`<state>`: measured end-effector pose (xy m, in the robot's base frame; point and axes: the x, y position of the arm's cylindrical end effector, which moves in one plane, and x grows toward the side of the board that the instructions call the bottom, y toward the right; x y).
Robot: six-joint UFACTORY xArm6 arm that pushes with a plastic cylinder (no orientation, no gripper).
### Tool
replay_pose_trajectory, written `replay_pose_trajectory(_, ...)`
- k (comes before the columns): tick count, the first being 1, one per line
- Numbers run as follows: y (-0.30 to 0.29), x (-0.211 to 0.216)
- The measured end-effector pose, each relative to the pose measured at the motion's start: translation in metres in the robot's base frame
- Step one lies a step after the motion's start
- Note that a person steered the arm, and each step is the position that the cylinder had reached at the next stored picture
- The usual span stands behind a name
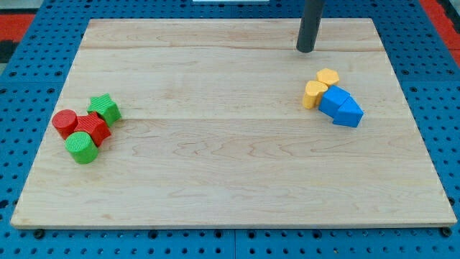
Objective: Push the red star to the bottom right of the board
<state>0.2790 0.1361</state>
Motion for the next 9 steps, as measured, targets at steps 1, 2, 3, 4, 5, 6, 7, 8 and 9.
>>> replay_pose_trajectory(1,0.000,0.000)
replay_pose_trajectory(2,-0.035,-0.004)
replay_pose_trajectory(3,-0.119,-0.036)
replay_pose_trajectory(4,-0.237,-0.039)
replay_pose_trajectory(5,-0.366,-0.028)
replay_pose_trajectory(6,-0.441,0.034)
replay_pose_trajectory(7,-0.441,0.034)
replay_pose_trajectory(8,-0.441,0.095)
replay_pose_trajectory(9,-0.441,0.144)
